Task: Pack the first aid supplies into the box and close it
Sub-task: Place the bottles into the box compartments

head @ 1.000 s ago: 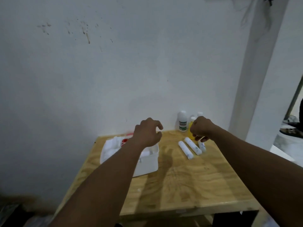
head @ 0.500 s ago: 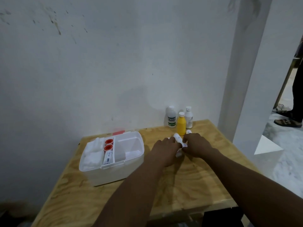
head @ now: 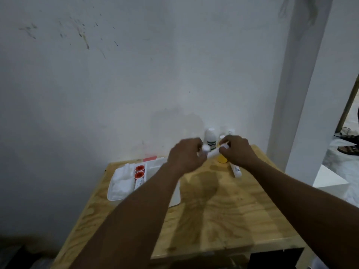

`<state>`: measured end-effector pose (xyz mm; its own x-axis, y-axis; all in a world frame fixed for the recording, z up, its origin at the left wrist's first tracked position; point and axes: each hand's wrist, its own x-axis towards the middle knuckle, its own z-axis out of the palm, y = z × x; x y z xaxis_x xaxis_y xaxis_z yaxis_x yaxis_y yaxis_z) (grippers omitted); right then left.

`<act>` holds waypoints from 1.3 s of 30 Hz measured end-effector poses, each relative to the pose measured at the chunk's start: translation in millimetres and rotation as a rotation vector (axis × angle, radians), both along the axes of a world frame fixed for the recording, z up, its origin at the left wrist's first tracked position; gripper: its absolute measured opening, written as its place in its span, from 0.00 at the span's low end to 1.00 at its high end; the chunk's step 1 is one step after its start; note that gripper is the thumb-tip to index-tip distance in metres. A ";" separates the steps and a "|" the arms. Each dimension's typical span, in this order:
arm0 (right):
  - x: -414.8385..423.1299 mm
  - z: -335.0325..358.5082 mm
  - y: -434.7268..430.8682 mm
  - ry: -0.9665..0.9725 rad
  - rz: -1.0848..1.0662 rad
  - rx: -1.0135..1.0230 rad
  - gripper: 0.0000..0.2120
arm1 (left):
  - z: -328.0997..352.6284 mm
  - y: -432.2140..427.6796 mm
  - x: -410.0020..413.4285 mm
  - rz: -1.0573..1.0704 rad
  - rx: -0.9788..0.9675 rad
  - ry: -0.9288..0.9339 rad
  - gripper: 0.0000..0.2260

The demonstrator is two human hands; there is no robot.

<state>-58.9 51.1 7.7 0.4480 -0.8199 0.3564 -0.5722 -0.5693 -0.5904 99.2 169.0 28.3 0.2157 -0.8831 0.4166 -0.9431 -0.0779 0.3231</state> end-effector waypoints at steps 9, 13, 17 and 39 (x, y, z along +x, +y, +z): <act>72.0 63.9 62.7 -0.055 0.316 -0.045 0.11 | 66.1 80.2 83.8 0.142 0.064 0.255 0.08; 88.1 58.0 92.6 0.178 0.453 -0.038 0.12 | 49.5 100.4 91.0 0.136 0.219 0.280 0.10; 89.6 46.0 105.9 0.322 0.513 -0.033 0.10 | 37.6 106.2 84.3 0.086 0.362 0.233 0.14; 105.5 29.7 125.0 0.377 0.591 0.107 0.10 | 29.0 119.2 80.7 0.046 0.607 -0.001 0.15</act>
